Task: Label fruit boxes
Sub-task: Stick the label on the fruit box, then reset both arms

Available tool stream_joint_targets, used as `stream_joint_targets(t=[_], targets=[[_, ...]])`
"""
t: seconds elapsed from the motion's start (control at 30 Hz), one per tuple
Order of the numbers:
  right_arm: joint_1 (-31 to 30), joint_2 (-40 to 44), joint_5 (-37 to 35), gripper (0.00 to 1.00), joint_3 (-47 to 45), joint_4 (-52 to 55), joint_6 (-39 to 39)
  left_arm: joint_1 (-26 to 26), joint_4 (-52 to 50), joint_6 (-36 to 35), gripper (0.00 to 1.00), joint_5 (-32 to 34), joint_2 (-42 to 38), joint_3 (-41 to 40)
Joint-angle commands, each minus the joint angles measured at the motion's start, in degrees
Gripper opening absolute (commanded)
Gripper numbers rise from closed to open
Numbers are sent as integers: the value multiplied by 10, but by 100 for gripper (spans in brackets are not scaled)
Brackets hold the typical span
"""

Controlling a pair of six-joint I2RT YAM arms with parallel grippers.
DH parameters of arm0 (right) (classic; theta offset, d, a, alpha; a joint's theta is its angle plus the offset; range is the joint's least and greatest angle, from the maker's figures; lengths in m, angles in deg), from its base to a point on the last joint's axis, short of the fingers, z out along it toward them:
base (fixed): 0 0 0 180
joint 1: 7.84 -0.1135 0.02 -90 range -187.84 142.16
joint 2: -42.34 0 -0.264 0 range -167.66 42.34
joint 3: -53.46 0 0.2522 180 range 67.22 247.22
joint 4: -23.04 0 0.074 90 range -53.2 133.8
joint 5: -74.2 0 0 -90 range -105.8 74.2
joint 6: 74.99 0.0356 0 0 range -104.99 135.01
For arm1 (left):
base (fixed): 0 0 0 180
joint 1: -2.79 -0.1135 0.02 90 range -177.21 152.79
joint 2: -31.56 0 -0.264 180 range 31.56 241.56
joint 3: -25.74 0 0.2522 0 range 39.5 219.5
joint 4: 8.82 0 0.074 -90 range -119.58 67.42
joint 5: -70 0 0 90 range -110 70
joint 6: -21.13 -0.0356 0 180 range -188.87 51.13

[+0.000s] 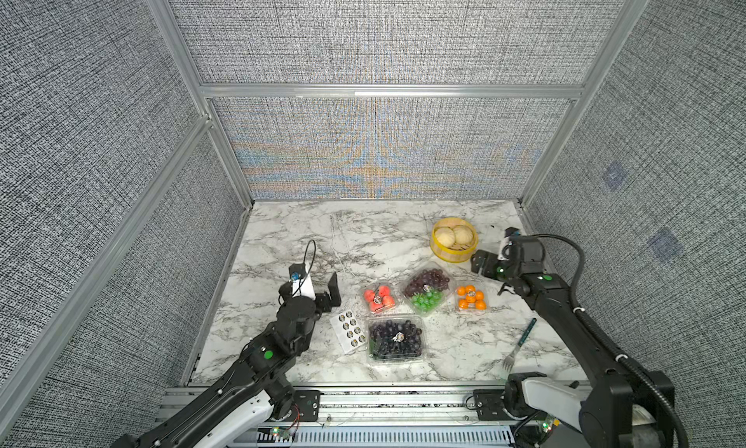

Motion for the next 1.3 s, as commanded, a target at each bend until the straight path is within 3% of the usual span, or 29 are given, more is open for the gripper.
stream_joint_targets(t=[0.0, 0.07, 0.17, 0.23, 0.3, 0.33, 0.43, 0.47, 0.5, 0.6, 0.63, 0.7, 0.77, 0.87, 1.0, 1.27], targets=[[21, -5, 1, 99, -27, -94, -89, -69, 178, -181, 100, 66, 104, 23], [19, 0, 24, 98, -95, -206, -105, -111, 171, -170, 100, 39, 161, 42], [11, -14, 15, 98, -189, -386, -152, -163, 273, -201, 100, -5, 241, 7], [11, -31, 9, 97, -206, -438, -154, -210, 342, -178, 100, -58, 273, -34], [11, -54, -3, 97, -206, -460, -163, -280, 449, -162, 100, -153, 308, -86], [11, -65, -6, 96, -208, -470, -168, -288, 471, -166, 100, -160, 323, -89], [11, -88, 4, 96, -213, -475, -176, -315, 397, -144, 100, -219, 388, -32], [11, -100, -5, 96, -227, -505, -172, -325, 440, -142, 100, -231, 424, -33], [11, -113, -24, 98, -251, -552, -165, -331, 496, -146, 100, -237, 447, -47], [11, -216, -20, 99, -300, -740, -166, -359, 530, -124, 100, -280, 473, -59], [9, -226, -14, 99, -296, -748, -168, -359, 540, -130, 100, -289, 478, -61], [8, -188, -21, 99, -249, -599, -170, -360, 498, -120, 100, -289, 464, -52], [-9, -220, -45, 99, -254, -662, -182, -360, 503, -132, 100, -308, 473, -47], [-11, -198, -52, 99, -240, -600, -181, -360, 490, -130, 100, -308, 471, -42], [-12, -213, -53, 99, -253, -649, -181, -360, 498, -132, 100, -309, 472, -45], [-11, -217, -54, 99, -237, -620, -179, -360, 500, -132, 100, -309, 472, -46]])
